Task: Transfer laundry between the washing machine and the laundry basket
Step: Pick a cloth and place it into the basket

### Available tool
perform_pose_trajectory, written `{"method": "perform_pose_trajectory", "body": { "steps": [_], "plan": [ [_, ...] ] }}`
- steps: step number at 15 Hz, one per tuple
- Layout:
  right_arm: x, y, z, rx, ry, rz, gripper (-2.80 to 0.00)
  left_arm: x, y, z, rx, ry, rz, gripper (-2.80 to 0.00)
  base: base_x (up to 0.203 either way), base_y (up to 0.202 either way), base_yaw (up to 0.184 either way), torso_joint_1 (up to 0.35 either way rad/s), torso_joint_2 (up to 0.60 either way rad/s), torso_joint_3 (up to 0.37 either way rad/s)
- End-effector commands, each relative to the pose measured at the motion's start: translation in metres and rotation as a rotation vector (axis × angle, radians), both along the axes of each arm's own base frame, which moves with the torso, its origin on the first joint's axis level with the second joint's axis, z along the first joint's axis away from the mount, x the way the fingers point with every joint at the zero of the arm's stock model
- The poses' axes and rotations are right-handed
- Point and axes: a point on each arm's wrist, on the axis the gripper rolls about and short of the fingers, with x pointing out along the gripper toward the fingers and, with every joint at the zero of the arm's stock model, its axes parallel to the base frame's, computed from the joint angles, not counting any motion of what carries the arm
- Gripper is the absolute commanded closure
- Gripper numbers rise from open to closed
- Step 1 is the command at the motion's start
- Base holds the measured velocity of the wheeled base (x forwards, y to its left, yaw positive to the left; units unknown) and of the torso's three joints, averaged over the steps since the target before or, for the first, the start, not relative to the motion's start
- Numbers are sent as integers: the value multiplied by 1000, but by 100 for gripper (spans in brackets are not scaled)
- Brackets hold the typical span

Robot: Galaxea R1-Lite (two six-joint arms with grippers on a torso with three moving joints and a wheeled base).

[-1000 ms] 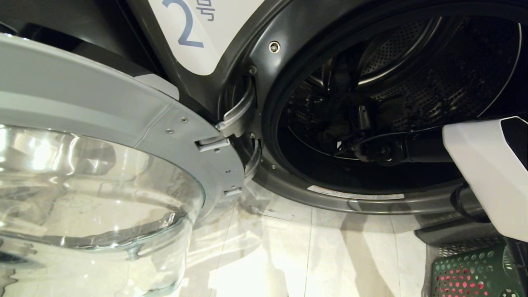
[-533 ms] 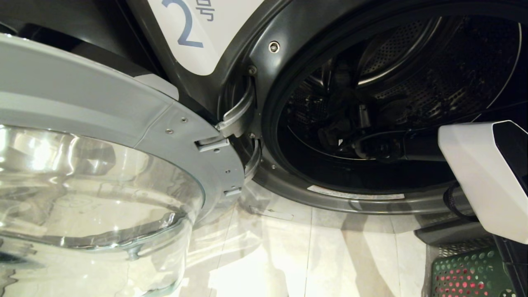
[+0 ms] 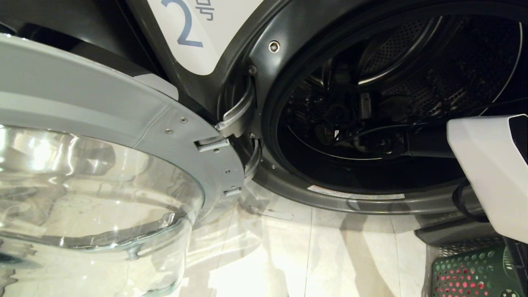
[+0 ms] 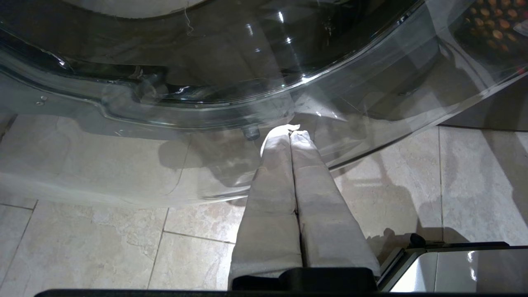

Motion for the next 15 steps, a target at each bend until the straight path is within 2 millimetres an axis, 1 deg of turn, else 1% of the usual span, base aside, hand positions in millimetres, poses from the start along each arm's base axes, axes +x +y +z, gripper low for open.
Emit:
{"method": "perform_pose_trajectory", "body": {
  "steps": [1, 2, 4, 5, 7, 9, 11, 14, 15],
  "plan": [
    [-14, 3, 15, 5, -16, 11, 0, 0, 0, -2, -1, 5, 0, 0, 0, 0, 0, 0, 0, 0],
    [-22, 6, 13, -1, 6, 21, 0, 0, 0, -2, -1, 5, 0, 0, 0, 0, 0, 0, 0, 0],
    [-47, 11, 12, -12, 49, 49, 0, 0, 0, -2, -2, 5, 0, 0, 0, 0, 0, 0, 0, 0],
    [-60, 13, 12, -14, 48, 65, 0, 0, 0, -2, -2, 5, 0, 0, 0, 0, 0, 0, 0, 0],
    [-89, 13, 19, -11, -8, 92, 0, 0, 0, -2, -1, 5, 0, 0, 0, 0, 0, 0, 0, 0],
    [-119, 4, 27, -28, -70, 110, 0, 0, 0, -2, -1, 5, 0, 0, 0, 0, 0, 0, 0, 0],
    [-151, -9, 30, -62, -108, 125, 0, 0, 0, -2, -1, 5, 0, 0, 0, 0, 0, 0, 0, 0],
    [-207, -26, 34, -78, -136, 158, 0, 0, 0, -2, 4, 5, -1, 0, 0, 0, 0, 0, 0, 0],
    [-227, -31, 39, -73, -156, 172, 0, 0, 0, -2, 4, 5, -1, 0, 0, 0, 0, 0, 0, 0]
  ]
}}
